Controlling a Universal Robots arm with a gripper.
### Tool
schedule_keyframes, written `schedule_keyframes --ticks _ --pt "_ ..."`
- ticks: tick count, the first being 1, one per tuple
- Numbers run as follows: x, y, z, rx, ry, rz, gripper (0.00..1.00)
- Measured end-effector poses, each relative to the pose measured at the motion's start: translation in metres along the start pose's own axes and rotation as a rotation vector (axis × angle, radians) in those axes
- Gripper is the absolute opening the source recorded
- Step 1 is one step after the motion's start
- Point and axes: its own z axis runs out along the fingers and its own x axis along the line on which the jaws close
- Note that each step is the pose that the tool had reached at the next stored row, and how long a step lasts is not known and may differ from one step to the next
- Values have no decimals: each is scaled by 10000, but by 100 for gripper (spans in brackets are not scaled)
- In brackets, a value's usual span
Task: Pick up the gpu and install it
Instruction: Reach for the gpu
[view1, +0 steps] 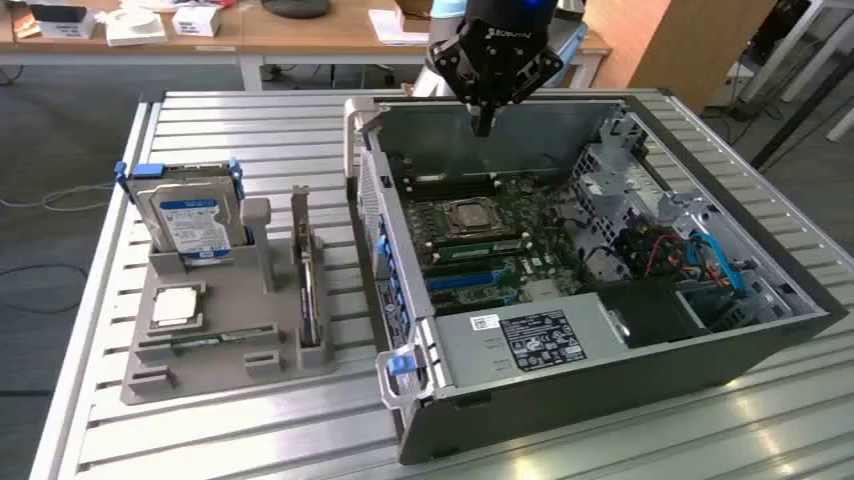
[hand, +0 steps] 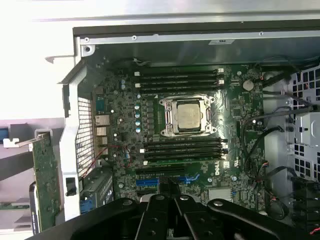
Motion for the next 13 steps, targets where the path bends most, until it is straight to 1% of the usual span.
schedule_keyframes --ticks 13 --pt "0 0 0 0 0 0 11"
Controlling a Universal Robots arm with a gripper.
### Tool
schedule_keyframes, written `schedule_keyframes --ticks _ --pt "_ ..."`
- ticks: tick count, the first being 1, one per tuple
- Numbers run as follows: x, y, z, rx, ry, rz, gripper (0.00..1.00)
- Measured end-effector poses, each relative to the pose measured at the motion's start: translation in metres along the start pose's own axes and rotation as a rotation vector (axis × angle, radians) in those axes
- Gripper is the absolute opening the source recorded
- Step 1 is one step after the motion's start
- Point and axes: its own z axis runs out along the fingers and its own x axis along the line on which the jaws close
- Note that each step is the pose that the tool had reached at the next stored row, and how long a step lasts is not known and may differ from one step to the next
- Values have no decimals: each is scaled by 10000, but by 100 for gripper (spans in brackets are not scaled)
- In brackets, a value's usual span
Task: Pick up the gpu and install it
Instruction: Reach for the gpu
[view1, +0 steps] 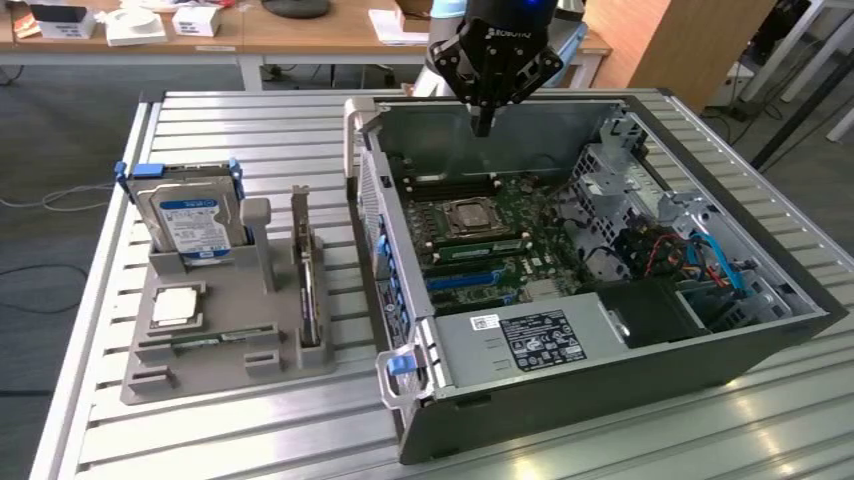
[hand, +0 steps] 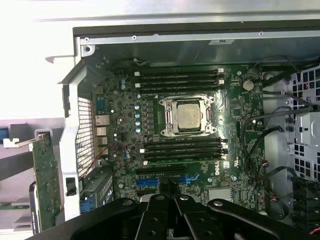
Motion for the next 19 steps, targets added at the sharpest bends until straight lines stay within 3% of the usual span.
schedule_keyframes --ticks 8,19 --pt "18 -2 1 -2 -1 2 11" --pt "236 -18 -6 -1 -2 0 11"
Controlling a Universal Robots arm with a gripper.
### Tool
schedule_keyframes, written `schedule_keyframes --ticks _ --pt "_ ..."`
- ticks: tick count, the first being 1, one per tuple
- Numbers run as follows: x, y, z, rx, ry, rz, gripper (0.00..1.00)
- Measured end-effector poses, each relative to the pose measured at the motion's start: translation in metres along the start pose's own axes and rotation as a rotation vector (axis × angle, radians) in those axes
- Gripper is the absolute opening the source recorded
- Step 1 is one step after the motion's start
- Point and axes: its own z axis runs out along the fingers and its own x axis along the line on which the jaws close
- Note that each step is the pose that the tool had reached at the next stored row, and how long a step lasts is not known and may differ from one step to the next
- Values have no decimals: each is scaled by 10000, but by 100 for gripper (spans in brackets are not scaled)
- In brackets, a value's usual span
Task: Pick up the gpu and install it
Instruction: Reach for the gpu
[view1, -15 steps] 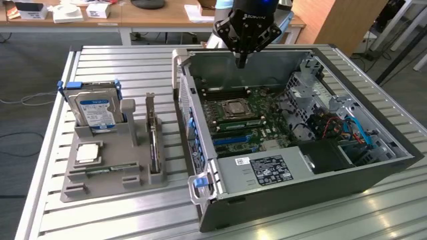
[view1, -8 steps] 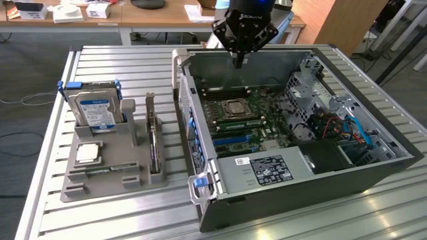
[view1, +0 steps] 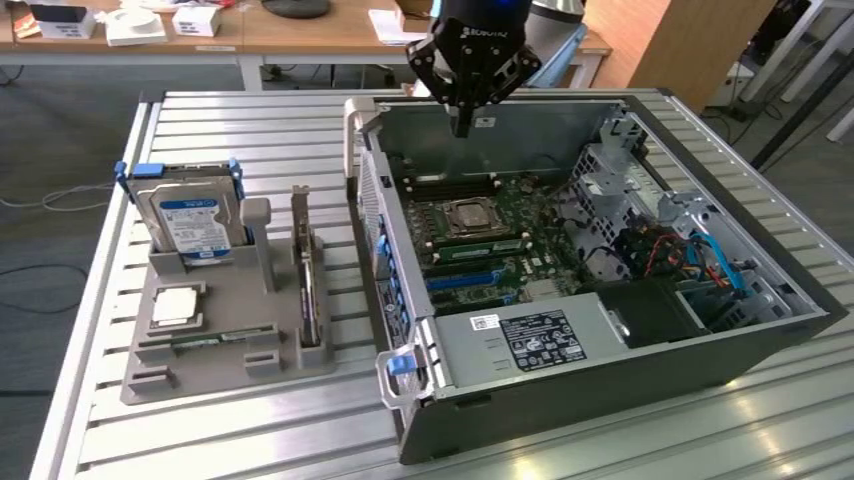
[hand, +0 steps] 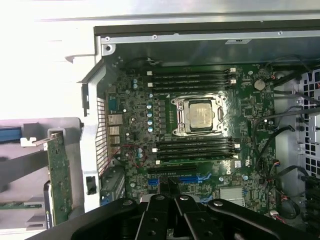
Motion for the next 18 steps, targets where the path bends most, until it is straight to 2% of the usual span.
schedule_keyframes --ticks 8,18 --pt "183 -14 -5 0 -4 0 11" --pt "466 -35 -13 -1 -19 -2 11"
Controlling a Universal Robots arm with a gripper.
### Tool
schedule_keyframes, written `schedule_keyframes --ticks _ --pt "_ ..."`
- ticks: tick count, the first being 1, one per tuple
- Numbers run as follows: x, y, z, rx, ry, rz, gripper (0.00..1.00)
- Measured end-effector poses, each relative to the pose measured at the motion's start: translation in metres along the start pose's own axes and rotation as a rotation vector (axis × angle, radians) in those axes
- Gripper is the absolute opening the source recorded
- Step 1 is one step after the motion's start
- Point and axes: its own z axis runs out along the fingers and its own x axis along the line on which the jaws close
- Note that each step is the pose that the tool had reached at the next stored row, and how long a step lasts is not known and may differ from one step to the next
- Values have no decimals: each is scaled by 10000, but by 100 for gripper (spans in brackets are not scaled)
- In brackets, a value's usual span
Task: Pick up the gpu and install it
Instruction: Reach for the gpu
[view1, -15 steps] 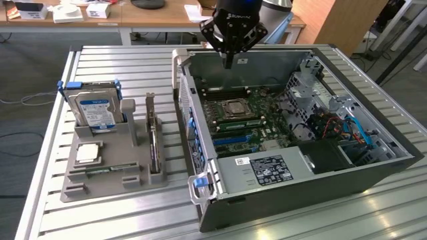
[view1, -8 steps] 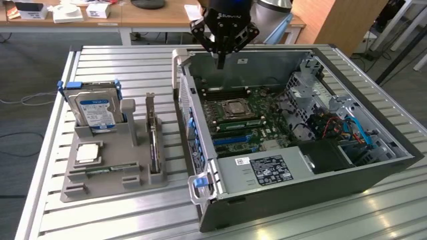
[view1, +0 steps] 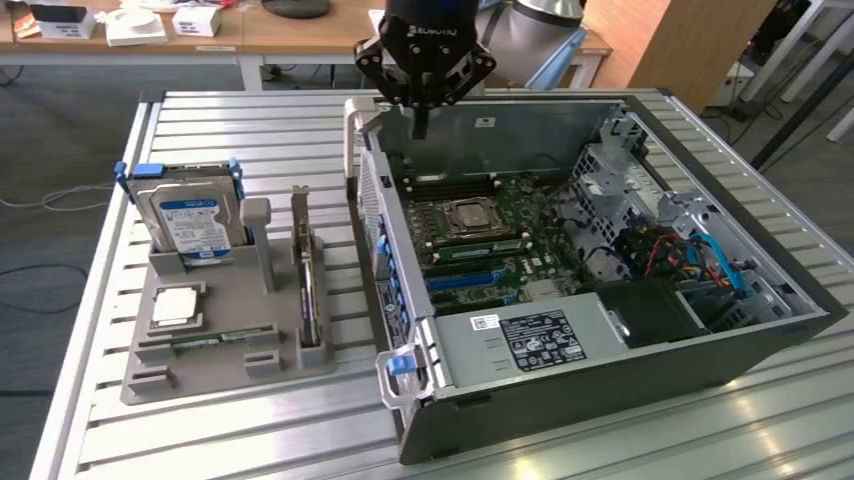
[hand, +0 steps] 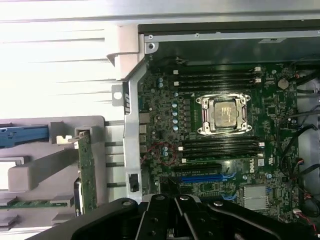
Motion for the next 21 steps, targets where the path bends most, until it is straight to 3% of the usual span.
schedule_keyframes --ticks 13,21 --pt "368 -27 -11 -2 -19 -1 11" --pt "650 -48 -19 -3 -44 0 11"
